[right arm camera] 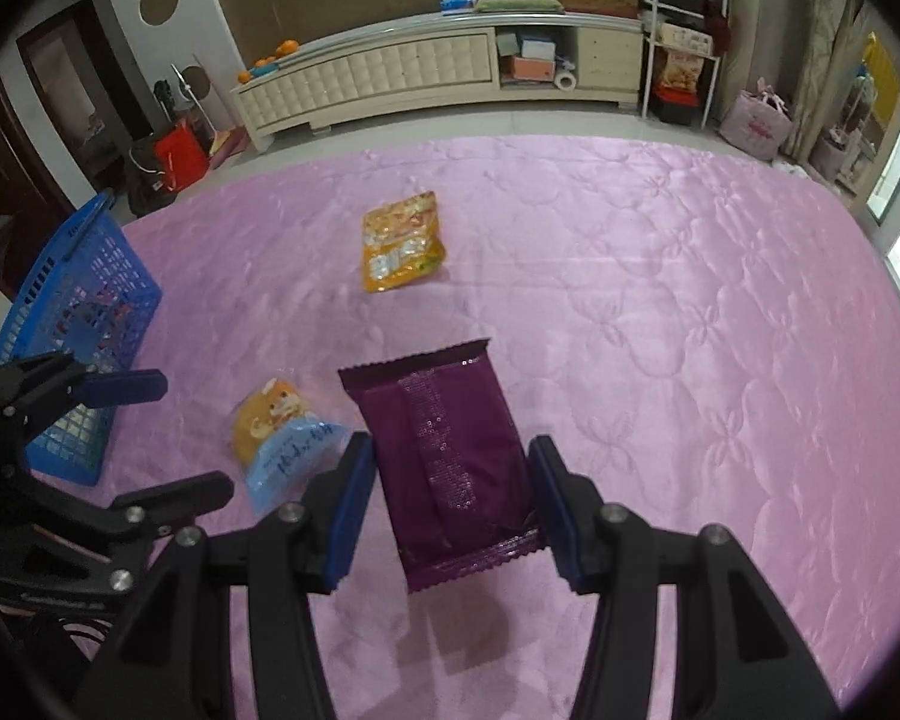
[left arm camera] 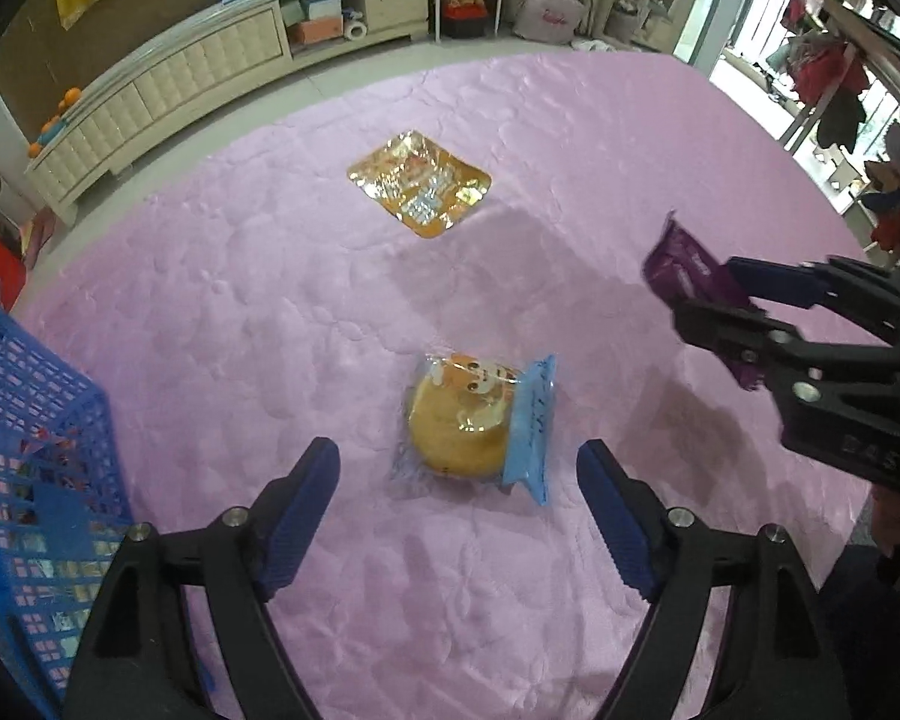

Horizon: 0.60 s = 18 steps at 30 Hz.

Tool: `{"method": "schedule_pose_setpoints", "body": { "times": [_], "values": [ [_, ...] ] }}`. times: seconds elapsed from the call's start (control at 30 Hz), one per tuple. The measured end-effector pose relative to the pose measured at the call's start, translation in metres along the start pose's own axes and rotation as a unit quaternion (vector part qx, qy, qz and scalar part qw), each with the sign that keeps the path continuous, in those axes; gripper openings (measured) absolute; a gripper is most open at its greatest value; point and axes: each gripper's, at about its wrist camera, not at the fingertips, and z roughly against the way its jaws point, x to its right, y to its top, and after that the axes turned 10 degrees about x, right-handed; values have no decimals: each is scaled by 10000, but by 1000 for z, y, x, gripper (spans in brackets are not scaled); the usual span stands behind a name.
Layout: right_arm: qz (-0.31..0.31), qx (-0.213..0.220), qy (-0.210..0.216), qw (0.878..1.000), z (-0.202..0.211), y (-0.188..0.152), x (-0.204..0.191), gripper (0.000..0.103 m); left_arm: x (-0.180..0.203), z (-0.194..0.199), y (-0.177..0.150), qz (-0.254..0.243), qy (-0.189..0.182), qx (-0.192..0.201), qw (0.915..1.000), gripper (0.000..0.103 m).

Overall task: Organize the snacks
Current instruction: 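Grasp the round bun in clear-blue wrapper with the left tool while the right holds the purple packet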

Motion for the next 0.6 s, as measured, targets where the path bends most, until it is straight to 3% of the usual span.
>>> {"method": "schedule_pose_setpoints", "body": {
  "times": [0.43,0.6],
  "values": [
    [94,-86,-56,9999,-1,-3,3,57,11,-55,13,-280,27,-501,9983,79],
    [131,-76,-69,9999,1,-2,3,57,8,-61,15,-116,-41,-477,9988,60]
  ]
}}
